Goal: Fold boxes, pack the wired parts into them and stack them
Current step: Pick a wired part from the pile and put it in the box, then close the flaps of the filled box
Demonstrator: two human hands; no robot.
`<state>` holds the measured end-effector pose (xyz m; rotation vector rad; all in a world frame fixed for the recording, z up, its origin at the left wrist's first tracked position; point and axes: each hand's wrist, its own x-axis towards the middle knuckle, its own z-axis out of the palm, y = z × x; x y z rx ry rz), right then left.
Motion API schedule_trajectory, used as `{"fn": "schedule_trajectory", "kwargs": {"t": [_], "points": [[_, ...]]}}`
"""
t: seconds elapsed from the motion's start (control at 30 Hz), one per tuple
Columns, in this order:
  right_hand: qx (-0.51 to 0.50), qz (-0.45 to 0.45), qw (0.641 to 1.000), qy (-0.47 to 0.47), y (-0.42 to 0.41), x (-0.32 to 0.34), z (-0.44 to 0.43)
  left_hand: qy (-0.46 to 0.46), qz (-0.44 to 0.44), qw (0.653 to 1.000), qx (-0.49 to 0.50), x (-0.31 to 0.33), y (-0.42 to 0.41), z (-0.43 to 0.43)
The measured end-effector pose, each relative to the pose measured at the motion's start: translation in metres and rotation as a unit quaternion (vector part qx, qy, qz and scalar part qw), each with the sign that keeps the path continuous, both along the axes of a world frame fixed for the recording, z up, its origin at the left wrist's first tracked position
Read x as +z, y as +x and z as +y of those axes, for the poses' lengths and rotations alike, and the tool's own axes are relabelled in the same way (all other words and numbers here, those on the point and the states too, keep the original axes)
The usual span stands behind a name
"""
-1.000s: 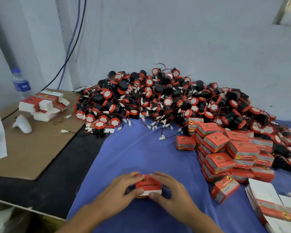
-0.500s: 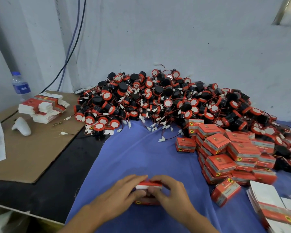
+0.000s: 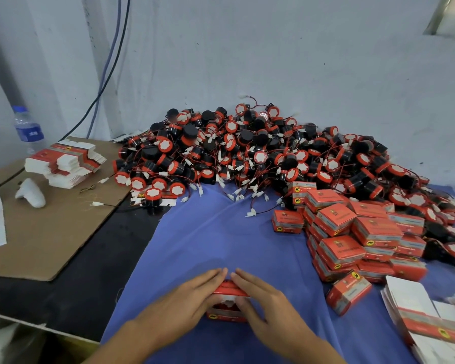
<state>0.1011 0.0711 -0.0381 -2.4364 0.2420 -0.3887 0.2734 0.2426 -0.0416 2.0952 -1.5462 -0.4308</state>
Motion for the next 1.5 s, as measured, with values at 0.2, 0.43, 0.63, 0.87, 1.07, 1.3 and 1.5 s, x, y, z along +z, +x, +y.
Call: {"fn": "schedule_trajectory", "kwargs": {"t": [0.2,0.43,0.63,0.87,1.07,1.3,1.5], "points": [[0.001,-0.005,0.999,0.037,-0.003,0.002,0.004,-0.006,-0.014,1.000,-0.001,0.012,-0.005,0.002],[0.009,-0.011,0.998,0.057,-0.004,0.007,0.006,-0.027,0.010,0.999,-0.014,0.023,-0.012,-0.001],[-0.005,-0.034,0.996,0.076,-0.005,0.007,0.012,-0.048,0.062,0.997,0.011,0.020,-0.011,-0.004],[-0.056,-0.051,0.923,0.378,-0.001,0.002,0.016,-0.061,0.276,0.959,0.022,0.021,-0.005,-0.004],[-0.109,-0.078,0.937,0.321,0.003,-0.003,0.020,-0.084,0.298,0.945,0.102,0.019,-0.019,-0.014],[0.007,-0.008,0.998,0.056,-0.020,-0.005,0.005,-0.033,0.080,0.996,0.002,0.009,-0.014,0.006],[-0.019,-0.080,0.996,0.031,-0.017,-0.010,0.011,-0.004,0.030,0.999,-0.033,0.013,-0.012,0.008]]}}
